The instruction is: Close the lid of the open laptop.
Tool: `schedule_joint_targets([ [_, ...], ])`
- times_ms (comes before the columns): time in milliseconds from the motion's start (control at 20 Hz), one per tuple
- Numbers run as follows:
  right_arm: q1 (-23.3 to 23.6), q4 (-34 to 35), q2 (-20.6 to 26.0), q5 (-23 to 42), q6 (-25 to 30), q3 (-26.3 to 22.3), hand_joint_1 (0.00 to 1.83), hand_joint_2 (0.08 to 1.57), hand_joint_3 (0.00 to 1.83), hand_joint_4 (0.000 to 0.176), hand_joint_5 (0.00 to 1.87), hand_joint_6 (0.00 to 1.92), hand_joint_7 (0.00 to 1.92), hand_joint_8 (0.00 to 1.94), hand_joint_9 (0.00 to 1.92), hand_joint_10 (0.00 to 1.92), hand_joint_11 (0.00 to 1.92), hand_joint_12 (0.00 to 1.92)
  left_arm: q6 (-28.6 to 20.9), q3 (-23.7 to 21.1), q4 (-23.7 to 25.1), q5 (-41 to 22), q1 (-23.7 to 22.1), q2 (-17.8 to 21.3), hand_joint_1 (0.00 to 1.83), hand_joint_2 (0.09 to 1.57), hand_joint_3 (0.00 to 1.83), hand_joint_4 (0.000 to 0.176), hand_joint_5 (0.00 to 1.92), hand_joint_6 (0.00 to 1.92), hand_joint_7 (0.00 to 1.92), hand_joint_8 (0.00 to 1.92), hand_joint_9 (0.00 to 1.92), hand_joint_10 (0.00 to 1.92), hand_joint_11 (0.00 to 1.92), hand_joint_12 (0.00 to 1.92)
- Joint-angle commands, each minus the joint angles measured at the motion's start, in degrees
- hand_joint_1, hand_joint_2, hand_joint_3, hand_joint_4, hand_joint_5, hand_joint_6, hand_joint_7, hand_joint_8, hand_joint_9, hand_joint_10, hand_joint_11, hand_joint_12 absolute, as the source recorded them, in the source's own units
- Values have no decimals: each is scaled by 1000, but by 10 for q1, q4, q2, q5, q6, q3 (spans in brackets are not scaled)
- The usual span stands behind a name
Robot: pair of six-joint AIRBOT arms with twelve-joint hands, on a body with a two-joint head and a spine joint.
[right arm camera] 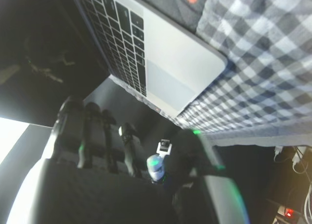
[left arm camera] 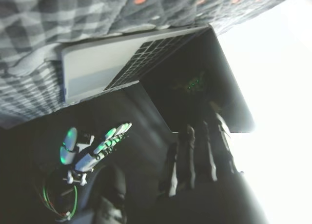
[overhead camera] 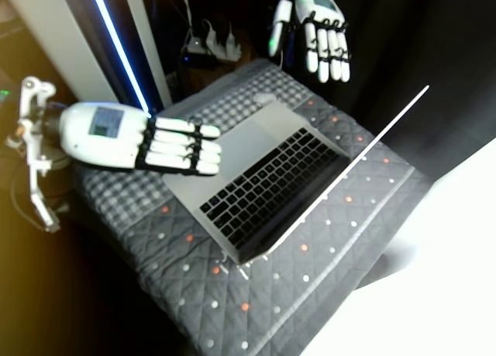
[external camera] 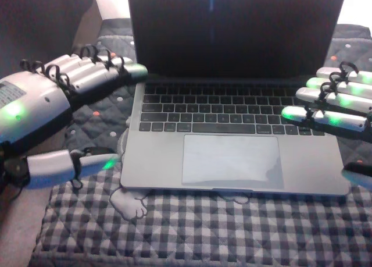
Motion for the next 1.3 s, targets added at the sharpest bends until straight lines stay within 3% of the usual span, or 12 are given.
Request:
schedule_joint_targets([
  [0, 4, 10, 7, 64, -3, 2, 464, 1361, 39, 57, 0, 0, 0, 0, 0, 0, 0, 0, -2, -2, -8, -72, -7, 3, 503, 1369, 35, 25, 49, 47, 92, 9, 3, 230, 0, 604],
  [100, 4, 10, 7, 68, -3, 3, 472, 1369, 26, 109, 0, 0, 0, 0, 0, 0, 0, 0, -2, -5, -5, -60, -6, 0, 556, 1370, 8, 42, 96, 35, 128, 7, 93, 227, 0, 947],
  [150, 4, 11, 7, 70, -3, 5, 498, 1382, 26, 119, 0, 0, 0, 0, 0, 0, 0, 0, -2, -4, -4, -49, -5, -5, 576, 1370, 3, 23, 141, 28, 182, 8, 136, 198, 0, 1100],
  [200, 4, 12, 5, 72, -3, 7, 525, 1385, 21, 99, 0, 0, 0, 0, 0, 0, 0, 0, -2, -3, 1, -36, -4, -12, 520, 1391, 6, 0, 170, 27, 200, 7, 164, 180, 0, 1216],
  [300, 5, 19, 1, 75, -3, 12, 495, 1372, 11, 81, 0, 0, 0, 0, 0, 0, 0, 0, -9, 0, 17, -4, -4, -26, 382, 1455, 9, 31, 134, 3, 140, 0, 113, 110, 0, 1015],
  [350, 5, 24, 1, 79, -3, 14, 469, 1376, 11, 127, 0, 0, 0, 0, 0, 0, 0, 0, -27, 6, 27, 9, -4, -34, 402, 1448, 2, 38, 134, 1, 150, 2, 107, 83, 0, 858],
  [500, 5, 27, 1, 86, -3, 15, 414, 1377, 7, 63, 0, 0, 0, 0, 0, 0, 0, 0, -45, 13, 44, 49, -2, -57, 411, 1425, 0, 21, 141, 6, 139, 3, 94, 49, 0, 721],
  [650, 5, 27, -1, 88, -3, 16, 390, 1379, 6, 79, 0, 0, 0, 0, 0, 0, 0, 0, -67, 23, 47, 66, 10, -74, 431, 1424, 0, 8, 149, 6, 152, 4, 123, 50, 0, 585],
  [750, 5, 28, -2, 92, -3, 16, 378, 1354, 0, 59, 0, 0, 0, 0, 0, 0, 0, 0, -97, 35, 47, 69, 21, -88, 401, 1425, 0, 5, 124, 1, 132, 0, 86, 29, 0, 504],
  [900, 7, 28, -5, 98, -3, 18, 408, 1371, 3, 66, 0, 0, 0, 0, 0, 0, 0, 0, -100, 39, 46, 81, 26, -101, 364, 1418, 0, 39, 148, 8, 132, 4, 103, 26, 0, 750],
  [1050, 18, 31, -9, 104, -2, 24, 358, 1385, 7, 63, 0, 0, 0, 0, 0, 0, 0, 0, -102, 40, 42, 77, 29, -103, 352, 1422, 0, 41, 125, 5, 118, 3, 86, 9, 0, 444],
  [1250, 64, 33, -23, 110, -2, 52, 347, 1297, 0, 158, 0, 0, 0, 0, 0, 0, 0, 0, -103, 41, 41, 77, 31, -103, 227, 1452, 6, 55, 102, 2, 92, 1, 59, 6, 0, 306],
])
